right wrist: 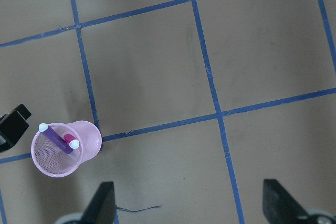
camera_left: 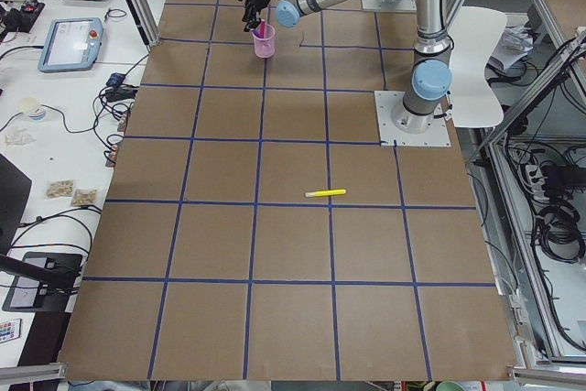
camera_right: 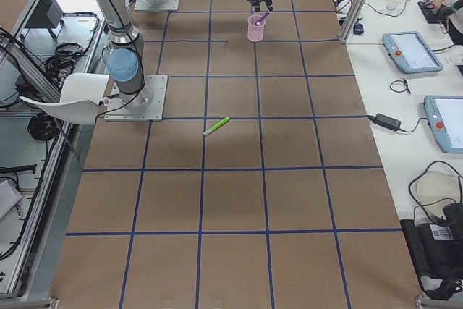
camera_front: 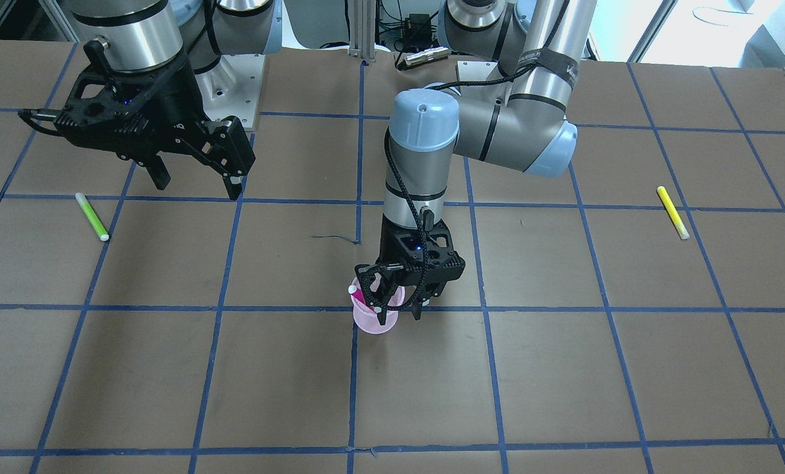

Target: Insert purple and pink pens into pink cup

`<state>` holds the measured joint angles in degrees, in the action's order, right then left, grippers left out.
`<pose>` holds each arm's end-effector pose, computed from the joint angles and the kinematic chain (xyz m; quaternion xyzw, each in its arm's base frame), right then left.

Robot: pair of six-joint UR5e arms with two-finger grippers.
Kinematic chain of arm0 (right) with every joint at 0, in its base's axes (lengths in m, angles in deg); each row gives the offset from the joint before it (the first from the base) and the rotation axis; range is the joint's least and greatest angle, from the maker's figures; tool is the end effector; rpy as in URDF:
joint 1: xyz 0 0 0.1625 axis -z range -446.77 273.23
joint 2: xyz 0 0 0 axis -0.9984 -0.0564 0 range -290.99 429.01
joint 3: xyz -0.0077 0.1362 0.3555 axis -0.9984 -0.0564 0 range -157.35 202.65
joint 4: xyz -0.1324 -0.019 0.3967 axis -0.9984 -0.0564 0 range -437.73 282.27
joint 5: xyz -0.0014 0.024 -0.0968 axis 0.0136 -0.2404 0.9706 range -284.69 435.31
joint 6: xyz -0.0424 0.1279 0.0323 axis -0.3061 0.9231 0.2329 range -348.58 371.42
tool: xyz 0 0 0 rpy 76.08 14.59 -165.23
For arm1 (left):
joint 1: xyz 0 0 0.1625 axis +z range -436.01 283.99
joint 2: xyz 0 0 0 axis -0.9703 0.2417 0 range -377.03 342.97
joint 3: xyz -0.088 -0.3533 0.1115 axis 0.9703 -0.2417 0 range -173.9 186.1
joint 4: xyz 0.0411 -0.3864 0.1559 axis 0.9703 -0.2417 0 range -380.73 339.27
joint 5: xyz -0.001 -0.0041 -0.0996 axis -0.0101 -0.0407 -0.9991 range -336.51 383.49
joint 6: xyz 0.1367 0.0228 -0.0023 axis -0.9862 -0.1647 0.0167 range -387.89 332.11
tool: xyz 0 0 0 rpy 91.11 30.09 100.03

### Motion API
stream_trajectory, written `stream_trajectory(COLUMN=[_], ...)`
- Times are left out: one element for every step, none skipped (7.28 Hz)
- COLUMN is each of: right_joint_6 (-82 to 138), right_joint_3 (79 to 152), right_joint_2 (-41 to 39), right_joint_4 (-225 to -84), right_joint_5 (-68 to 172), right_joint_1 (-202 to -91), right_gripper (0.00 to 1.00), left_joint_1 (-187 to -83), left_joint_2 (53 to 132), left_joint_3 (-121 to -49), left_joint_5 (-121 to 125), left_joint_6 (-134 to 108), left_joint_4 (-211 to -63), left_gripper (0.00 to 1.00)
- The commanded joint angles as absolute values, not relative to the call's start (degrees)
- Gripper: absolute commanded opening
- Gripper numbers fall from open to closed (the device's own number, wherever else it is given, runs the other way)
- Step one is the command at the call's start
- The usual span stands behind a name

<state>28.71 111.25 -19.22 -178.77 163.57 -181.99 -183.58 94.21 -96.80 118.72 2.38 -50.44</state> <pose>0.1854 -0.5175 0.4229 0.1033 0.9902 -0.0883 0.0330 -0.3012 -0.5516 0.2147 0.1179 -0.9659 0.2246 0.0509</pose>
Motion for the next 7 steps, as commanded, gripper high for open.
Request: stream_trajectory(right_joint_6=[28.6,28.6,28.6,28.6,28.6,28.6,28.6], right_joint_3=[111.2,111.2,111.2,111.2,111.2,111.2,111.2], right_joint_2=[-19.2,-19.1,-19.1,-19.1,-19.1,-19.1,-19.1], right_joint_4=[-179.5,-179.5,-179.5,-179.5,-179.5,-179.5,-179.5], right_joint_5=[163.0,163.1,163.0,163.0,163.0,163.1,163.1], right_joint_1=[-181.9,-181.9,-181.9,-181.9,-181.9,-181.9,-181.9], right_gripper=[1.0,1.0,1.0,1.0,1.0,1.0,1.0], left_joint_1=[-183.6,-183.0,-181.3,-179.2,-176.7,-173.3,-170.9], left_joint_2=[93.8,92.4,92.1,91.7,90.7,89.8,88.1], left_joint_3=[-96.1,-95.9,-94.8,-92.4,-89.2,-86.1,-84.1], left_joint_5=[118.8,118.7,118.0,114.1,111.3,111.0,111.7], left_joint_6=[2.2,1.4,-1.1,-4.5,-8.9,-16.0,-20.5], left_joint_4=[-50.5,-52.6,-55.8,-60.0,-67.2,-75.9,-82.7], left_gripper=[1.0,1.0,1.0,1.0,1.0,1.0,1.0])
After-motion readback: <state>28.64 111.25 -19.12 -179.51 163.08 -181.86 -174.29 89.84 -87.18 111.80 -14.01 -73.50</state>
